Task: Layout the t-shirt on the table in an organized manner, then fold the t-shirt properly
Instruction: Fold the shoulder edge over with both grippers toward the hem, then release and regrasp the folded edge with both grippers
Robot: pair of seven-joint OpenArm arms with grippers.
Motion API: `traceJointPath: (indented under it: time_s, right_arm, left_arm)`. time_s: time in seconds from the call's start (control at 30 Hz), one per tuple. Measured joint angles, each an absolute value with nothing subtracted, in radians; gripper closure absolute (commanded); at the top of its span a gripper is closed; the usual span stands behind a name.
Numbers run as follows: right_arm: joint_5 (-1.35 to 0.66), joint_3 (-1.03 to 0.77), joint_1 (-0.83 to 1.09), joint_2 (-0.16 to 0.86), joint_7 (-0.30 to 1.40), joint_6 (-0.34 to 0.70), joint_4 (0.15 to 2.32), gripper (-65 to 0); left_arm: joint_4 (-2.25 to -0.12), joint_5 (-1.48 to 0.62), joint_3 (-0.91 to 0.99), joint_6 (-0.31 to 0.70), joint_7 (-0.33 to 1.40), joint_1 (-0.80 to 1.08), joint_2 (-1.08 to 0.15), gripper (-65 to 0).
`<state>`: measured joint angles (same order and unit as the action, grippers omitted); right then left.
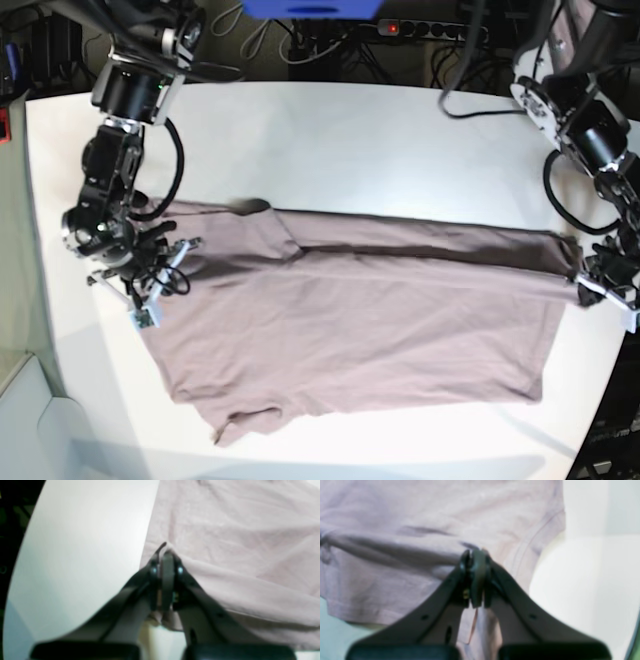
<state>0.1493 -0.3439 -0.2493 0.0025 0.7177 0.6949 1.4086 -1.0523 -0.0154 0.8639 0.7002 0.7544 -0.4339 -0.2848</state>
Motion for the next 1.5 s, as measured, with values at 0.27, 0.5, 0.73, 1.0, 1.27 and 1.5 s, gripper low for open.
traceJointPath:
  time_s: [0.27, 0.5, 0.73, 1.0, 1.27, 1.5]
  right_arm:
    - [0.149, -0.347, -0.252, 0.002, 0.725, 0.695, 1.404, 0.0]
    - [0.15, -0.347, -0.266, 0.002, 0.722, 0.695, 1.407, 0.0]
    - [0.15, -0.349, -0.263, 0.002, 0.724, 0.695, 1.406, 0.0]
    - [0.15, -0.349, -0.245, 0.002, 0.722, 0.695, 1.407, 0.0]
    - [0.149, -0.349, -0.23, 0.009, 0.721, 0.695, 1.407, 0.0]
    - [0.149, -0.349, -0.222, 0.014, 0.729, 0.695, 1.439, 0.0]
  left_arm:
    - [-0.992, -0.019, 0.863, 0.7, 0.744, -0.459, -0.299, -0.4]
    - [-0.825, -0.012, 0.817, 0.696, 0.656, -0.48, -0.348, -0.4]
    - [-0.821, -0.015, 0.787, 0.696, 0.63, -0.483, -0.35, -0.5]
    - [-0.824, -0.017, 0.791, 0.696, 0.631, -0.499, -0.352, -22.4]
    - [-0.826, -0.023, 0.796, 0.685, 0.638, -0.498, -0.38, -38.9]
    - [-0.83, -0.025, 0.851, 0.685, 0.628, -0.41, -0.374, -39.4]
